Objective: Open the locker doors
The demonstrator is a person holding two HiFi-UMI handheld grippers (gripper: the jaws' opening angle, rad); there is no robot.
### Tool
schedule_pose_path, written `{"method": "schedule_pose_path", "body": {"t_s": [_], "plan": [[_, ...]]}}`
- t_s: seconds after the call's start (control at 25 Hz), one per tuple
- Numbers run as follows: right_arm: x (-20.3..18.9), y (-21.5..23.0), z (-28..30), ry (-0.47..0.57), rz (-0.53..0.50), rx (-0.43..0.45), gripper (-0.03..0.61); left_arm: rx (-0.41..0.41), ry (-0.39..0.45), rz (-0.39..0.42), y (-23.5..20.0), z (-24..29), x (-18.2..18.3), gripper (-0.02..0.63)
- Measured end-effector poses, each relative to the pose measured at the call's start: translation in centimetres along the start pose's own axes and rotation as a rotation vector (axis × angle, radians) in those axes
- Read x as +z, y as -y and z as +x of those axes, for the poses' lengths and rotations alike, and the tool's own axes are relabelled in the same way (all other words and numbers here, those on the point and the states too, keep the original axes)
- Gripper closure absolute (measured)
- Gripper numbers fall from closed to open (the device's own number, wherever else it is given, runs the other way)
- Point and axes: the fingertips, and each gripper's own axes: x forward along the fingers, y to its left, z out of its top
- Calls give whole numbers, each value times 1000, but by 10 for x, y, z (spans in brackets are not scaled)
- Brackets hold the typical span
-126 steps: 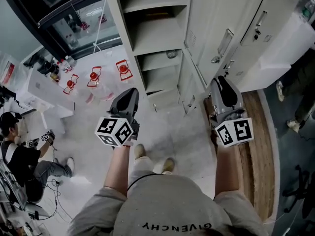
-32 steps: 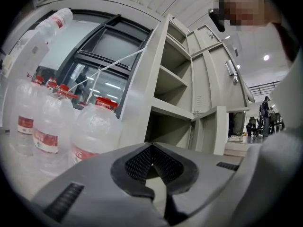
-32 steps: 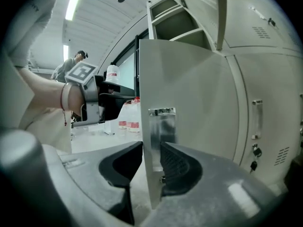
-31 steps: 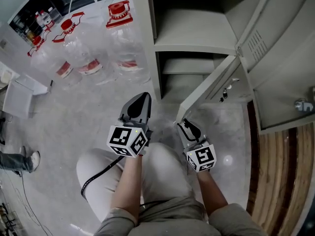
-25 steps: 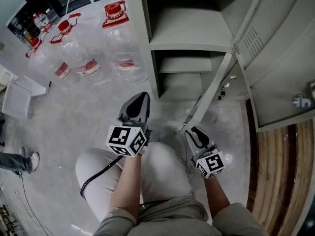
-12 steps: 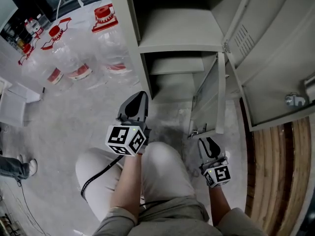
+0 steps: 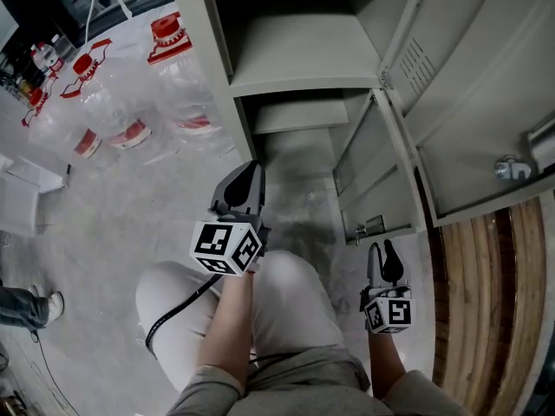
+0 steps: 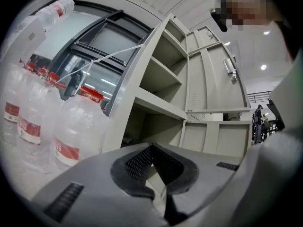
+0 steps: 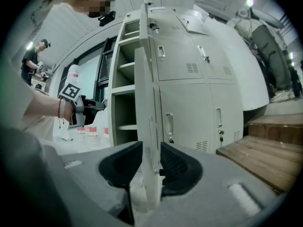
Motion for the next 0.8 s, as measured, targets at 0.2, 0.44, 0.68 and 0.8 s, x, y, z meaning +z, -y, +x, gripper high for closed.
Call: {"method": "schedule_pose_path", "body": {"t_s": [0.2,0.44,0.68,0.8], "plan": [[11,1,-8,14,45,-49,499,-6,0,3,-2,2,2,615],[21,-24,-2,4,78,-25,572,-42,46,21,8,8,24,615],[131,-82,45,17,146,110,578,14,57,16,-7,10,108,615],[206,-121,53,35,130,184,578,-9,11,19,-9,1,160,615]]}}
